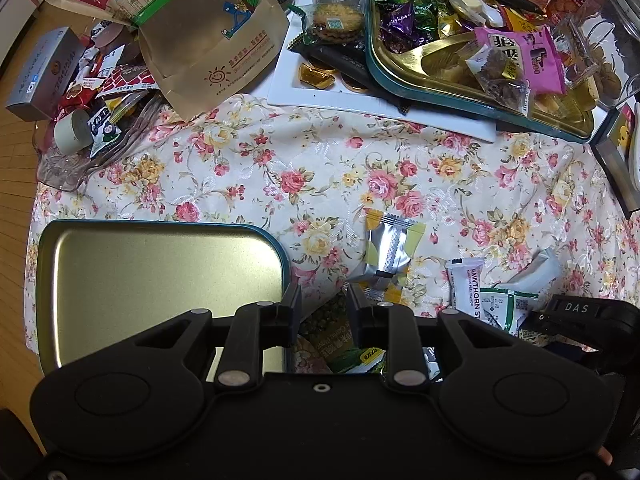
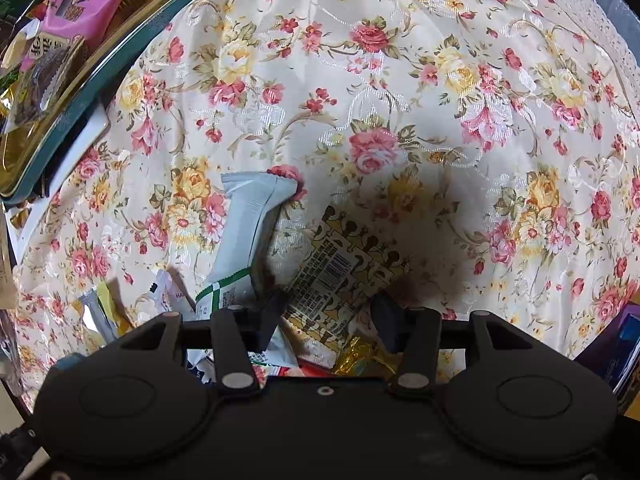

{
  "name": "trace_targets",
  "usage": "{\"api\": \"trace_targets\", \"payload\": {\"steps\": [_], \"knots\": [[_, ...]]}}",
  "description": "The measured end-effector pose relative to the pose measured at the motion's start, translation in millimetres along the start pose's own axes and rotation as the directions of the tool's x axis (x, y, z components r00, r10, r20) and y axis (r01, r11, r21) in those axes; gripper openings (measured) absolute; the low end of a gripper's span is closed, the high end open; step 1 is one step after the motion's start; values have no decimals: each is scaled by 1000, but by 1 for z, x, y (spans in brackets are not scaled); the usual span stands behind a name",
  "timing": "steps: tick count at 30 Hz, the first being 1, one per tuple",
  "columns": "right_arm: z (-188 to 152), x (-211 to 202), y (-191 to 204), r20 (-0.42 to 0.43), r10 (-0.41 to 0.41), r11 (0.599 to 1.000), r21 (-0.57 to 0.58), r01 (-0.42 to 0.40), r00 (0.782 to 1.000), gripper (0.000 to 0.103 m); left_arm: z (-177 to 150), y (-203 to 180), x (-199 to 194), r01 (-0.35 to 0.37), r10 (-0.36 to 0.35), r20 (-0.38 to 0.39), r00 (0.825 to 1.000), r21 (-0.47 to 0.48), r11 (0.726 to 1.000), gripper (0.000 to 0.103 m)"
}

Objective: Organize snacks
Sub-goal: 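Grasp the silver-yellow candy with the left gripper while the right grasps the barcode snack packet, then lift and carry both held snacks over the gold tray with both grippers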

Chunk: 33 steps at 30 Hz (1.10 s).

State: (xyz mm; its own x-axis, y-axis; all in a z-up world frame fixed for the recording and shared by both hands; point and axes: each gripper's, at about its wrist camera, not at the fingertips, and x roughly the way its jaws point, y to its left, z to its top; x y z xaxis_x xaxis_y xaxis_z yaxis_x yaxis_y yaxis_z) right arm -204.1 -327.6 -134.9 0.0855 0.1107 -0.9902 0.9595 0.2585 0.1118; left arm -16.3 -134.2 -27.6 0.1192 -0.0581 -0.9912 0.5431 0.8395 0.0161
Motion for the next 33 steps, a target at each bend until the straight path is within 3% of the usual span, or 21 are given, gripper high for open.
{"api": "trace_targets", "payload": {"steps": [2,5,9,15,20,26,33], "knots": [[2,-1,-2,7,13,1000,27,-13,1000,52,0,-1,0,1,-1,0,1000,2,1000,36],[5,-2,-6,-10,19,1000,23,-19,1000,41,-1,-2,-1,2,-2,3,1000,10,1000,36],[4,-4,-5,-8,12,1000,-4,-12,1000,36,-1,0,0,13,-13,1,1000,8,1000,36],[0,-22,7,43,22,998,-53,-20,999,35,3,4,4,27,-27,3,1000,-21,999,36],[0,-54,15,86,86,994,-82,-79,993,35,6,-6,13,23,-23,18,1000,-8,1000,36],[-6,-98,26,148,176,976,-153,-154,973,36,12,-31,37,26,-28,47,999,48,999,36],[-17,-134,31,263,196,959,-251,-129,945,36,11,-37,63,31,-32,49,998,35,999,36]]}}
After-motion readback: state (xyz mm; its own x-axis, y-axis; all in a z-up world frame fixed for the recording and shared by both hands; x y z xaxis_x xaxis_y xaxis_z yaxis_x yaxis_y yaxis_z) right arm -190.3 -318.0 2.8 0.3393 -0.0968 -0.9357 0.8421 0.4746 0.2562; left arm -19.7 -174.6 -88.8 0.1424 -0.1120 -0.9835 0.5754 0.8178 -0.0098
